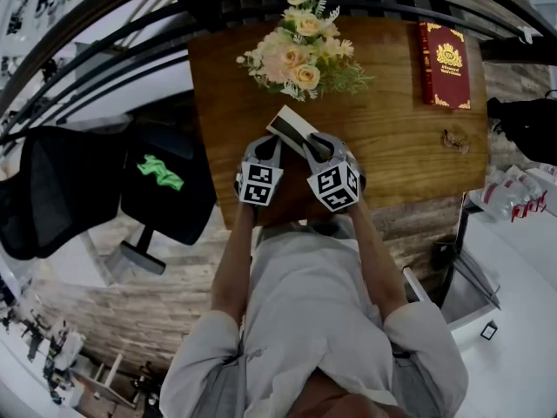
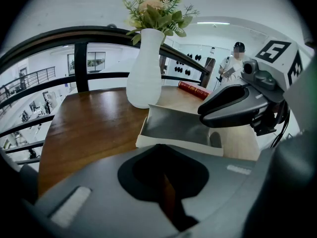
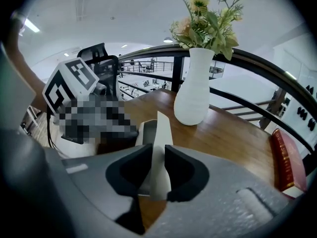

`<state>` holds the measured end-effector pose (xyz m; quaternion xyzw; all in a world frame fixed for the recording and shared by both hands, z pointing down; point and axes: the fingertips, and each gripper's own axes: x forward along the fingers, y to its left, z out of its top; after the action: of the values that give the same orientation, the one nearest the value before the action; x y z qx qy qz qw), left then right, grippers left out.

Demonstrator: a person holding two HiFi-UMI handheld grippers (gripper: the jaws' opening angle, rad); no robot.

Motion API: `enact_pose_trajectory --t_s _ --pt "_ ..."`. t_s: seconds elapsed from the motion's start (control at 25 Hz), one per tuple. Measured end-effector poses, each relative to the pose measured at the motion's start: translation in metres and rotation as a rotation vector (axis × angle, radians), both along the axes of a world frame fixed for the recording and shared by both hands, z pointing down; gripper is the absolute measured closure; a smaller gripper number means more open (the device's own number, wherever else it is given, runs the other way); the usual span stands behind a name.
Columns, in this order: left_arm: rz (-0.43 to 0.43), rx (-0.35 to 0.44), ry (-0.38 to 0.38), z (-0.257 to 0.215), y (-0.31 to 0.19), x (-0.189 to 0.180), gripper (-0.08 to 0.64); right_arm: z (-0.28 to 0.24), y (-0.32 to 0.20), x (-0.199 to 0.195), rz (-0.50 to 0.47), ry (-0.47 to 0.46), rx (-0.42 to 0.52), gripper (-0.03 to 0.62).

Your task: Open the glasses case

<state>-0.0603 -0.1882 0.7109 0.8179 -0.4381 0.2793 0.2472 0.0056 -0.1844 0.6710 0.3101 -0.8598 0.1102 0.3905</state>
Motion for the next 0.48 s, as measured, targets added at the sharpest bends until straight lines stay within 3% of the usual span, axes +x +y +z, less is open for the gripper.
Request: enact_pose_trajectory --t_s 0.48 --pt "0.000 -0.004 0.001 0.001 0.000 0.001 0.540 -0.001 -0.016 0.015 0.063 -0.030 -0.011 0.548"
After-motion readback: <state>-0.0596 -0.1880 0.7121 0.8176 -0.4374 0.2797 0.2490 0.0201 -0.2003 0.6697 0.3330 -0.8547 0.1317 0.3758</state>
